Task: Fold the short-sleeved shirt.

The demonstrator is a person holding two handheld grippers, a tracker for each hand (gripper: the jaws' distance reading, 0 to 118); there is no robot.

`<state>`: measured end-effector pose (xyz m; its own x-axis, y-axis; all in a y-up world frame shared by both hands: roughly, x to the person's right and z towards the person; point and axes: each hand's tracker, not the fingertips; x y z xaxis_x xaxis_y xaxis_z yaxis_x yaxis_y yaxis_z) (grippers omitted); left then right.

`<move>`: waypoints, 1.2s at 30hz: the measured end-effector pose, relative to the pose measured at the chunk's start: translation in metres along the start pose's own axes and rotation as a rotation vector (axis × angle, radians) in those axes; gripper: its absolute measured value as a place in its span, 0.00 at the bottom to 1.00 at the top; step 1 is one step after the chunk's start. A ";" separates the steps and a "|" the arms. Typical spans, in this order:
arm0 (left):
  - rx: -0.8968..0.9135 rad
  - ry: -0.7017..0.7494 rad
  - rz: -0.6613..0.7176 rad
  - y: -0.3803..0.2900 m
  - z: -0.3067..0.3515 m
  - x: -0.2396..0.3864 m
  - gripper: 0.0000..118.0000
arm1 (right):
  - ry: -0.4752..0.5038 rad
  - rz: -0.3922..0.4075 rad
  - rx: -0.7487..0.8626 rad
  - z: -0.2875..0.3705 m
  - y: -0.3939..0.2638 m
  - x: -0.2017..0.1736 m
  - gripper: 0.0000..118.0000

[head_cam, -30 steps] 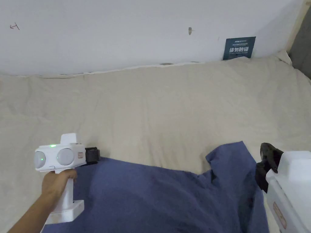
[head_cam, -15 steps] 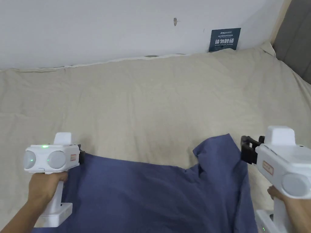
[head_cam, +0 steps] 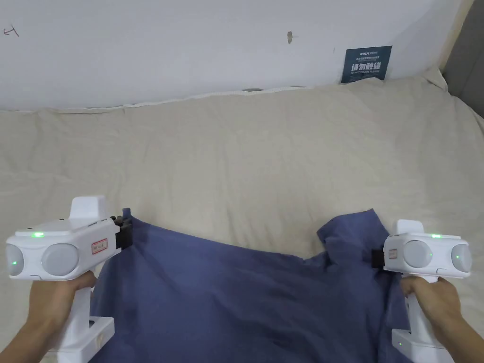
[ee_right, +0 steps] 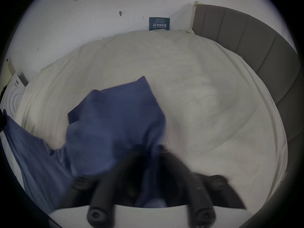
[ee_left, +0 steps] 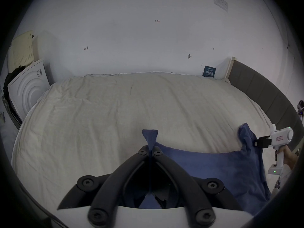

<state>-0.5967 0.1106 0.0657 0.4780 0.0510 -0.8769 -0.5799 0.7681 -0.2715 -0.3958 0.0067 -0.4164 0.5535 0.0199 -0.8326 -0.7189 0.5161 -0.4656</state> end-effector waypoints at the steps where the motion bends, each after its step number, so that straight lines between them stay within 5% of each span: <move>1: 0.001 0.002 0.004 -0.001 0.003 0.000 0.01 | 0.006 0.015 -0.004 0.004 -0.001 -0.002 0.02; 10: 0.076 0.029 0.089 -0.008 0.051 -0.021 0.01 | 0.009 0.140 0.299 0.129 0.002 0.003 0.02; 21: 0.397 0.114 0.130 0.106 0.184 -0.049 0.01 | 0.142 0.117 0.799 0.322 0.092 -0.023 0.02; 36: 0.668 0.285 0.127 0.251 0.249 -0.075 0.01 | 0.180 0.186 1.115 0.422 0.221 -0.076 0.02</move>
<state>-0.6141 0.4587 0.1615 0.1910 0.0669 -0.9793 -0.0505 0.9970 0.0582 -0.4194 0.4805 -0.3290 0.3448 0.0989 -0.9335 0.0395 0.9920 0.1197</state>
